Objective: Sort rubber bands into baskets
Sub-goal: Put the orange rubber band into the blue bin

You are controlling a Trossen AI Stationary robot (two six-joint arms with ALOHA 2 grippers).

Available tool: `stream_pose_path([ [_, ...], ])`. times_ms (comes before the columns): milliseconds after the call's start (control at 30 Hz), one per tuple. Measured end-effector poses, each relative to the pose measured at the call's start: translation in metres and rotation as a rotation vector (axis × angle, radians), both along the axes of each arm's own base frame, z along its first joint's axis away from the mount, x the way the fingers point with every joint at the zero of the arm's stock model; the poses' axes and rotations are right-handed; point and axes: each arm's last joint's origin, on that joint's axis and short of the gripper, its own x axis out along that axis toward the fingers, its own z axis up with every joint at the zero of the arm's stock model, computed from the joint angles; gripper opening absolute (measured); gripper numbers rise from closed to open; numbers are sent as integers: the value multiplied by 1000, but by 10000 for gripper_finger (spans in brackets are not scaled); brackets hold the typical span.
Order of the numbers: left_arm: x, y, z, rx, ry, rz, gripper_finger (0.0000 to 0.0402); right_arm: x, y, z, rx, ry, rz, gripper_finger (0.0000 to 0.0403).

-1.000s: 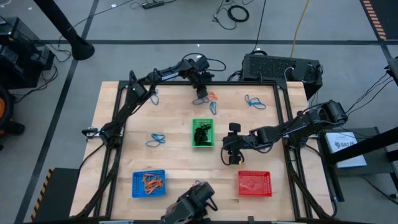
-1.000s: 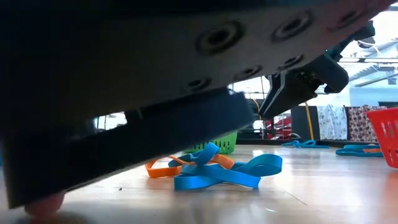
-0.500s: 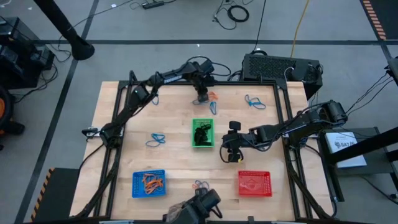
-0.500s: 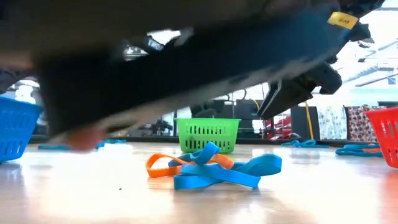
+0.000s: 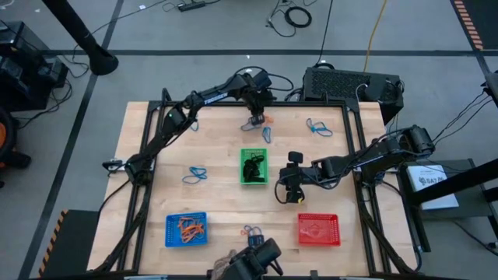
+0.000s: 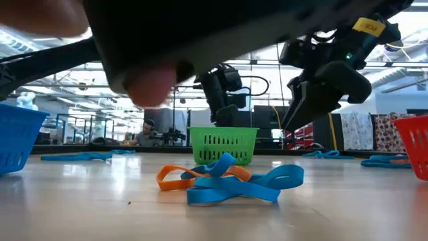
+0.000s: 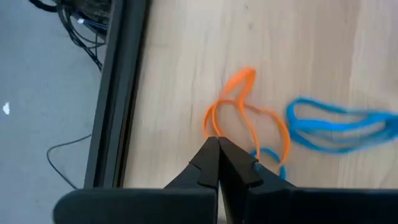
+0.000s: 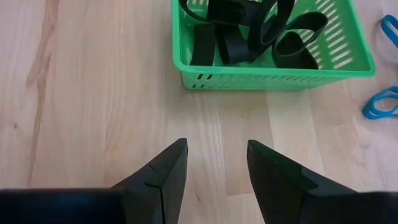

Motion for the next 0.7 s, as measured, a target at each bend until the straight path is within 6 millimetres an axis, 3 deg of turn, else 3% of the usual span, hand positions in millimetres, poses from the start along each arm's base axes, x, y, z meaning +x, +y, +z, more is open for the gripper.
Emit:
stream_pose_path([
  [133,2,0,-3,-3,-8,16,35,0,0,0,6,-2,-7,160],
  [433,-2,4,-7,-18,25,133,149,1,-1,1,-3,-15,4,160],
  [600,-16,22,-27,-210,28,312,163,4,-1,3,-14,-42,22,160],
  [700,-19,29,-31,-272,-13,291,163,4,-1,3,-15,-38,22,160],
])
